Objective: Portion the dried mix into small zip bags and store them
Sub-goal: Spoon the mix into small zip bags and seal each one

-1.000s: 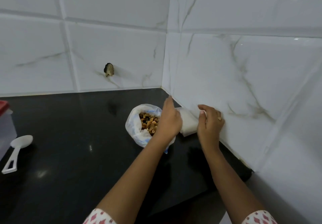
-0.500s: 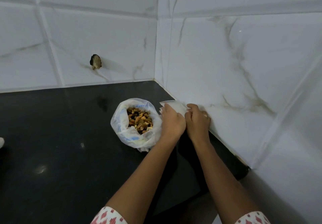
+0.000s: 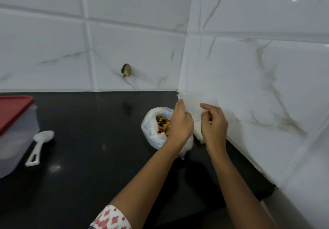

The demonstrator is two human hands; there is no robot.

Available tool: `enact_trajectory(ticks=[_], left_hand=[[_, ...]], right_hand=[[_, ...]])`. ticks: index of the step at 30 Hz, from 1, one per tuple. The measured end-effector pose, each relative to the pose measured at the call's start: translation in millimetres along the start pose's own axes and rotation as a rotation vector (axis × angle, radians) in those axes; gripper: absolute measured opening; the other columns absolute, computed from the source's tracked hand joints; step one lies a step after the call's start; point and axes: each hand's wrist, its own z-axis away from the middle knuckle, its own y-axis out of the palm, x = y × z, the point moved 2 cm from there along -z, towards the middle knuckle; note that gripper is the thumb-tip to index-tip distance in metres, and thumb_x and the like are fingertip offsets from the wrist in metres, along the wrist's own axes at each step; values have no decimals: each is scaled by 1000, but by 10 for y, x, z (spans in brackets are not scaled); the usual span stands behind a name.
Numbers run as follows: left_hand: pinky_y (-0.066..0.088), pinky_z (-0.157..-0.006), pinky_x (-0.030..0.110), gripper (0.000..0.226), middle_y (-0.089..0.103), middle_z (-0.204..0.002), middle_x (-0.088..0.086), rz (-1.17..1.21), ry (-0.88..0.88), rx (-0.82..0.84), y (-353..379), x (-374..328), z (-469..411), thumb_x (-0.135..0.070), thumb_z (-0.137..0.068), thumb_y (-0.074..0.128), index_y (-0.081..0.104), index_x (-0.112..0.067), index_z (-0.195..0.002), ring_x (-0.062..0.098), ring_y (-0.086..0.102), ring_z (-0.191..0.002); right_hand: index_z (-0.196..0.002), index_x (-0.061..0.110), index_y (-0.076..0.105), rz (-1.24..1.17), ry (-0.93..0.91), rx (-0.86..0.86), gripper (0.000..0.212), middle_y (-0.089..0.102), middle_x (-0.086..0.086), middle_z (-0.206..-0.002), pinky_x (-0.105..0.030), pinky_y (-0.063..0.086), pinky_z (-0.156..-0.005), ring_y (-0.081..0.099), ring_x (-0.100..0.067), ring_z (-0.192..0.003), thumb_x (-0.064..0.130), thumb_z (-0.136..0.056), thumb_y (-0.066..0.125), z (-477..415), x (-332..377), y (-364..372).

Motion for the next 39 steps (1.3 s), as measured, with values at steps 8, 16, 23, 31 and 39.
enact_trajectory(ticks=[8,16,23,31,39], left_hand=[[26,-106,17,51,34,-150,4,-20,-17,-171,-1199,138,143,0,-95,34,30,-8,-145,14,33,-136],[28,-98,16,55,35,-149,8,-138,-203,-271,-1921,700,304,5,-92,35,28,-8,-145,18,36,-135],[32,-79,15,44,41,-141,10,-262,-307,-259,-1904,789,379,3,-91,37,41,-2,-135,21,45,-122],[30,-107,27,49,23,-152,10,-448,-283,-228,-1935,779,410,5,-91,39,34,-2,-139,24,28,-136],[29,-108,35,46,34,-143,20,-914,-277,-418,-2424,698,539,-1,-88,49,37,1,-132,33,33,-132]], right_hand=[[-100,13,64,-148,89,170,19,61,-4,-108,-17,43,-80,57,-12,-91,8,-87,52,287,756,745],[-106,10,62,-4,121,476,21,51,-7,-115,-13,34,-77,53,-14,-99,5,-88,51,825,925,1541],[-107,8,63,66,150,634,24,48,-10,-119,-8,30,-70,52,-17,-102,3,-87,49,946,797,1665],[-108,6,63,145,111,657,23,50,-11,-118,-19,36,-77,54,-22,-105,7,-88,52,959,791,1708],[-95,4,67,-57,-263,495,23,58,-8,-100,-12,34,-79,53,-16,-94,-2,-87,45,1098,1335,1789]])
